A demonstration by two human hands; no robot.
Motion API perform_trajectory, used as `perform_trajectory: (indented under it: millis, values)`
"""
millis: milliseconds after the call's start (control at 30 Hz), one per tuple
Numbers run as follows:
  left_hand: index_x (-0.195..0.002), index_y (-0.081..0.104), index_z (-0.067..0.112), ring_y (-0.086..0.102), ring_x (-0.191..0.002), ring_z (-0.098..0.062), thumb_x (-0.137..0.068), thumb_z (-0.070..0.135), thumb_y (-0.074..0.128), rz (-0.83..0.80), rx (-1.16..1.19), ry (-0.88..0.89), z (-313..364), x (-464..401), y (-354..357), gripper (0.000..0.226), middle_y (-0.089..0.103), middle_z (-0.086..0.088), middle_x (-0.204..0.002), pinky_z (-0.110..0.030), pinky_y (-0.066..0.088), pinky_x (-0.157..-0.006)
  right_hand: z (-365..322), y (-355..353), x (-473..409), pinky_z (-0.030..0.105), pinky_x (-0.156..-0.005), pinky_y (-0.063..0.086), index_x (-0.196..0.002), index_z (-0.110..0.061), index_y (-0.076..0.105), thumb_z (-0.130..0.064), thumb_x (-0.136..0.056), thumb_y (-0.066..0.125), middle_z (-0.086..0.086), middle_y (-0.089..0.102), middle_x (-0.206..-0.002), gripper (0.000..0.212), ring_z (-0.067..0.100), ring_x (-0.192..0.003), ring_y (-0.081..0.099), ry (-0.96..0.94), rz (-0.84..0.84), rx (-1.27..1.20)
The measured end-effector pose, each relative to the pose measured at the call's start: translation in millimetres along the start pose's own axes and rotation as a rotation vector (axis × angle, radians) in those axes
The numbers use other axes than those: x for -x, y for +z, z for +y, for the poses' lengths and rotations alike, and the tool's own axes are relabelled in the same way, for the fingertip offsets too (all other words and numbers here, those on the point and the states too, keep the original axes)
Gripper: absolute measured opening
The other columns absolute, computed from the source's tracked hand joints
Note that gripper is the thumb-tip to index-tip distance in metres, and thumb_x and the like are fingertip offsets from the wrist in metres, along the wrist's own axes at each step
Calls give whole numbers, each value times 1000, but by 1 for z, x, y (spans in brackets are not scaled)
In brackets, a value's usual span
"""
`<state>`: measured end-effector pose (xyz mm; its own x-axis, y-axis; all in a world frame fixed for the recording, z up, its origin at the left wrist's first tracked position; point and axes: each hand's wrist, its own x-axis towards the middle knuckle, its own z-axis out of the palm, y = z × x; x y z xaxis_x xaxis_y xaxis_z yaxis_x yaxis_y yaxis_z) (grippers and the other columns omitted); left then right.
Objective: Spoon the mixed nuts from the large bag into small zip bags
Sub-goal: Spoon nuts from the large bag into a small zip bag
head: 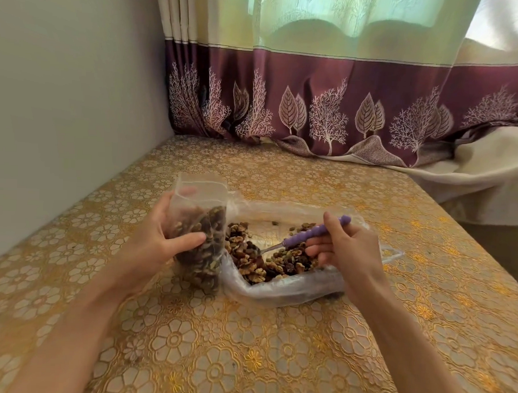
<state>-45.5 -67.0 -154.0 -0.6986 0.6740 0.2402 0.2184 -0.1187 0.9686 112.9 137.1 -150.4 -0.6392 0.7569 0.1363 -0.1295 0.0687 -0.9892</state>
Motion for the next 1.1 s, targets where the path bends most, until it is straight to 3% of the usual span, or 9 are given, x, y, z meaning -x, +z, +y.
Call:
perform_trajectory:
  millis: [100,300,467,533,633,700,800,967,1100]
  values:
    - [-119,52,31,66,-98,-14,-57,12,73,35,14,29,2,0,2,68,70,1,-104,-22,55,-67,0,-4,-2,15,-41,46,-68,-5,64,-22,-98,49,6,70,-59,38,10,-47,61,4,69,-32]
    - [-111,52,43,64,-96,-19,-46,39,78,14,-202,-20,3,2,10,70,65,0,-109,-25,51,-68,-1,-7,-6,16,-41,45,-75,-1,63,-23,-99,49,7,69,-57,35,12,-46,59,24,119,-94]
    - [-109,53,51,60,-107,-22,-37,63,82,-74,-127,-105,5,4,7,78,63,0,-117,-45,50,-87,-3,-7,-6,16,-39,43,-74,-2,62,-22,-98,49,4,65,-52,35,11,-43,56,-10,155,-178]
    - [-118,50,43,60,-109,-24,-44,58,81,-119,-77,-127,4,4,4,82,61,-2,-122,-48,50,-90,-6,-5,-5,15,-39,43,-73,-3,62,-21,-99,48,3,66,-52,34,9,-43,56,-38,157,-202]
    - [-124,47,30,66,-98,-26,-64,33,67,-155,76,-149,3,3,2,64,61,-11,-118,-37,57,-75,-14,-3,-6,15,-39,43,-69,-5,62,-20,-99,47,3,65,-52,36,9,-43,56,-82,165,-224]
    - [-123,48,27,66,-95,-23,-68,28,60,-165,127,-140,3,4,2,57,65,-8,-112,-29,56,-70,-21,-3,-7,16,-38,43,-69,-4,61,-20,-99,48,3,64,-51,36,9,-43,56,-88,162,-242]
    - [-123,49,25,66,-98,-28,-67,26,66,-174,160,-151,2,4,0,58,67,-11,-109,-32,56,-73,-34,-1,-10,16,-39,42,-70,-4,61,-20,-99,47,3,64,-50,36,9,-44,56,-106,142,-246]
    - [-112,60,37,65,-101,-30,-49,43,85,-102,91,-160,-1,3,3,67,64,-14,-114,-47,55,-81,-57,13,-11,16,-42,43,-74,-1,62,-20,-99,47,8,67,-59,35,10,-46,56,-158,83,-255]
    - [-108,61,43,65,-99,-24,-34,64,83,-41,23,-113,0,3,8,80,68,-2,-110,-43,55,-82,-66,29,-9,17,-42,44,-73,-1,63,-21,-99,47,11,68,-62,36,12,-48,58,-199,1,-226]
